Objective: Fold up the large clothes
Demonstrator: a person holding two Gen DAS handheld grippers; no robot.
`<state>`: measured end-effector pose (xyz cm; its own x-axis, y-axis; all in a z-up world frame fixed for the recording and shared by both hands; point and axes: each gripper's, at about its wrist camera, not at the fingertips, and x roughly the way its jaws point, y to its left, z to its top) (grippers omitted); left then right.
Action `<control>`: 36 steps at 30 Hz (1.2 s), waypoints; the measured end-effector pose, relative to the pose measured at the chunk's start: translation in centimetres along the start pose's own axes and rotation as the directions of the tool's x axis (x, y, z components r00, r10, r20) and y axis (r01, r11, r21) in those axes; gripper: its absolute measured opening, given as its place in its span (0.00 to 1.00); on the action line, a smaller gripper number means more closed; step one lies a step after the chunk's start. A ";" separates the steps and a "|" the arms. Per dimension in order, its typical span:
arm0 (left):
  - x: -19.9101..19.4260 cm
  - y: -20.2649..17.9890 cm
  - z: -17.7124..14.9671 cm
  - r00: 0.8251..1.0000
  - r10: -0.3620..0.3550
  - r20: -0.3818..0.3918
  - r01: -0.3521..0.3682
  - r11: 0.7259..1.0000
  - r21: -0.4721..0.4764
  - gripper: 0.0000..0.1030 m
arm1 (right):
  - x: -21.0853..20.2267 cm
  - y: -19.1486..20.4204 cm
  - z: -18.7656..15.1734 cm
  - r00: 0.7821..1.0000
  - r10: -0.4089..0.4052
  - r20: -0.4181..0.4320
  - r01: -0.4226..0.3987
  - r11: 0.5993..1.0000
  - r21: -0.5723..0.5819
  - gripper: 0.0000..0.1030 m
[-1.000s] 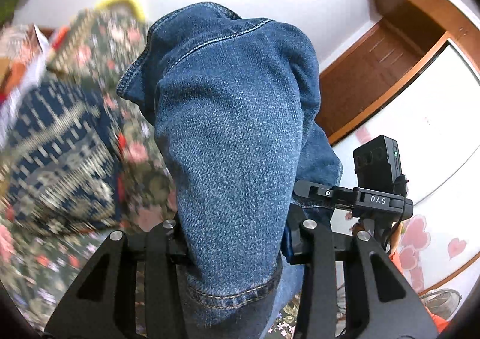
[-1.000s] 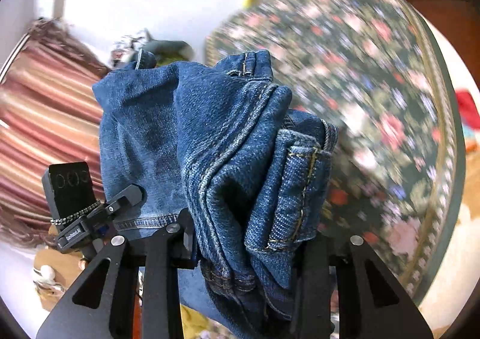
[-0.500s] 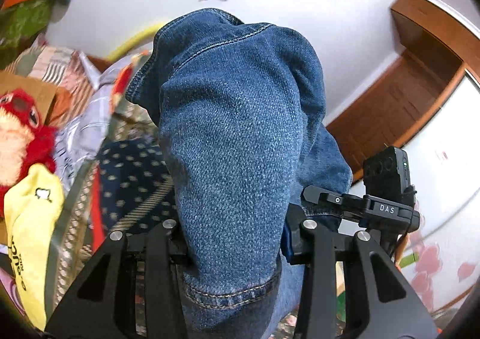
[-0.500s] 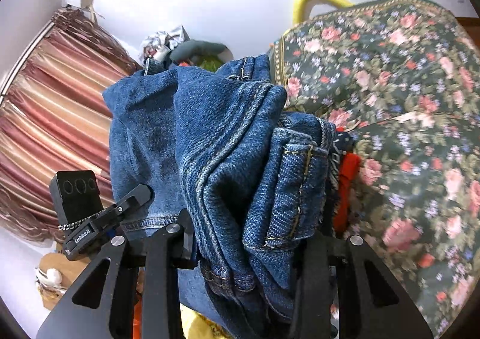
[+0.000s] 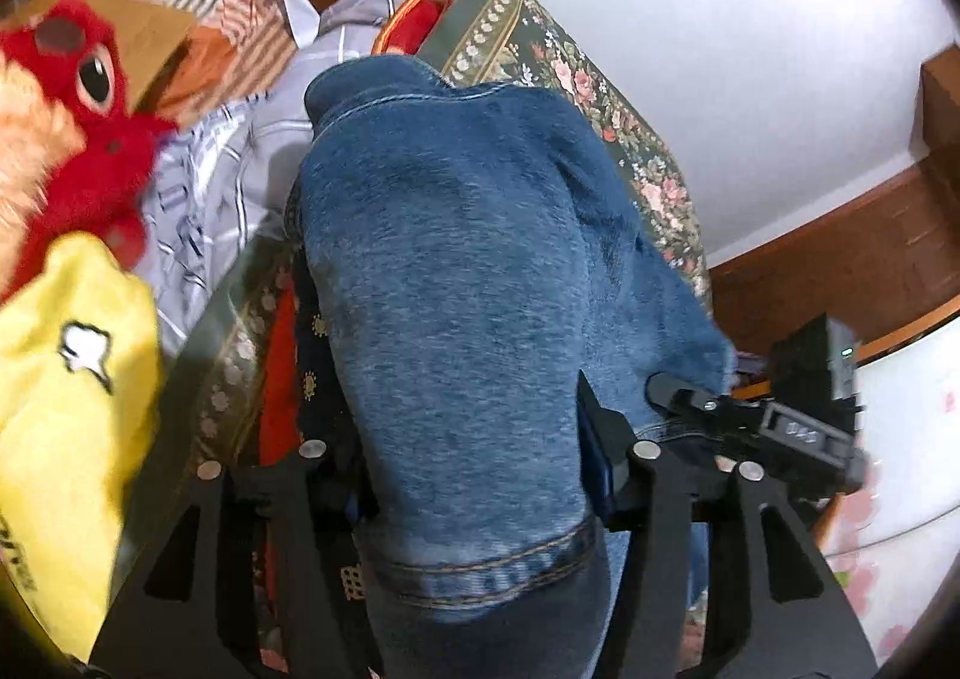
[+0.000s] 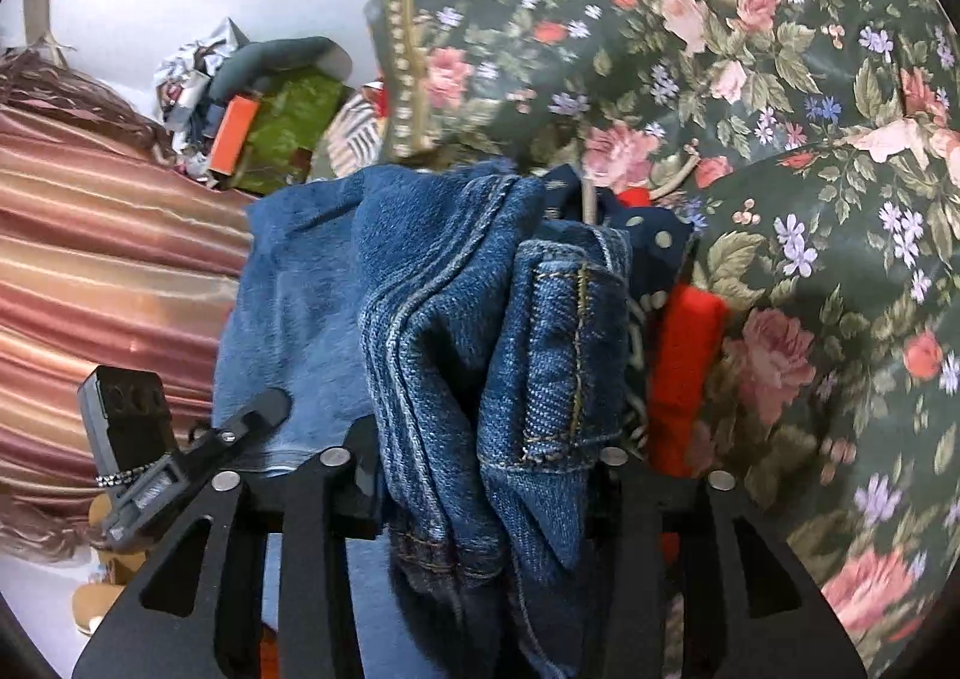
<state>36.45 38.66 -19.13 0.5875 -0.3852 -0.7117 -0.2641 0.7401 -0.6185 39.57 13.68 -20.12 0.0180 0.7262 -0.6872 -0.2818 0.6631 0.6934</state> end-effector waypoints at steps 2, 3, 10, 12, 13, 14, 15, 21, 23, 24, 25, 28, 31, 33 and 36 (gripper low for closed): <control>-0.3 -0.2 -0.2 1.000 0.010 0.003 -0.010 1.000 0.017 0.54 | -0.5 0.1 -0.5 1.000 -0.011 0.005 0.011 1.000 -0.017 0.44; -0.6 -0.7 -0.5 1.000 0.029 0.009 -0.029 0.999 0.033 0.55 | -0.7 0.2 -0.7 0.999 -0.032 0.012 0.032 0.999 -0.031 0.48; -3.8 -4.6 -4.0 0.979 0.182 0.089 -0.195 0.965 0.173 0.57 | -3.4 2.2 -3.4 0.968 -0.229 0.102 0.243 0.956 -0.166 0.55; -4.3 -4.8 -5.0 0.973 0.209 0.101 -0.225 0.956 0.189 0.58 | -4.3 2.4 -4.4 0.954 -0.268 0.132 0.290 0.938 -0.189 0.60; -4.7 -4.9 -5.7 0.971 0.220 0.098 -0.235 0.952 0.197 0.58 | -4.8 2.5 -5.0 0.947 -0.287 0.147 0.312 0.930 -0.195 0.62; -5.2 -4.9 -6.5 0.970 0.222 0.102 -0.238 0.951 0.197 0.59 | -4.9 2.5 -5.4 0.941 -0.302 0.154 0.328 0.923 -0.200 0.67; -5.6 -4.7 -7.1 0.970 0.218 0.111 -0.236 0.952 0.192 0.61 | -5.2 2.6 -5.9 0.935 -0.317 0.157 0.345 0.915 -0.209 0.70; -7.3 -4.2 -10.1 0.967 0.233 0.106 -0.248 0.956 0.158 0.62 | -6.7 2.8 -9.9 0.919 -0.361 0.159 0.393 0.875 -0.283 0.71; -7.9 -4.7 -11.2 0.960 0.258 0.110 -0.273 0.948 0.162 0.62 | -7.4 3.2 -11.0 0.914 -0.365 0.178 0.404 0.866 -0.296 0.71; -8.3 -5.2 -11.6 0.955 0.272 0.118 -0.290 0.941 0.172 0.62 | -8.1 3.6 -11.6 0.912 -0.361 0.197 0.407 0.862 -0.302 0.71; -8.9 -5.8 -12.0 0.950 0.285 0.131 -0.306 0.934 0.184 0.62 | -8.9 4.0 -12.2 0.911 -0.352 0.217 0.406 0.861 -0.307 0.71; -11.0 -8.0 -13.5 0.938 0.296 0.178 -0.331 0.919 0.215 0.62 | -11.2 5.7 -13.6 0.913 -0.310 0.266 0.387 0.863 -0.325 0.71; -13.6 -10.5 -15.0 0.926 0.286 0.246 -0.345 0.905 0.250 0.62 | -13.7 7.8 -14.9 0.904 -0.270 0.332 0.383 0.857 -0.346 0.71; -15.6 -12.5 -16.3 0.911 0.279 0.303 -0.364 0.889 0.278 0.62 | -15.9 9.5 -16.4 0.890 -0.231 0.393 0.382 0.848 -0.366 0.71; -19.3 -16.0 -19.1 0.877 0.235 0.419 -0.386 0.864 0.324 0.62 | -19.7 12.0 -18.6 0.860 -0.154 0.487 0.375 0.838 -0.396 0.71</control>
<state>14.72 23.73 -1.84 0.7740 0.0672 -0.6296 -0.2072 0.9665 -0.1516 17.95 3.96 -2.33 0.5260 0.6103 -0.5924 -0.6095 0.7562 0.2380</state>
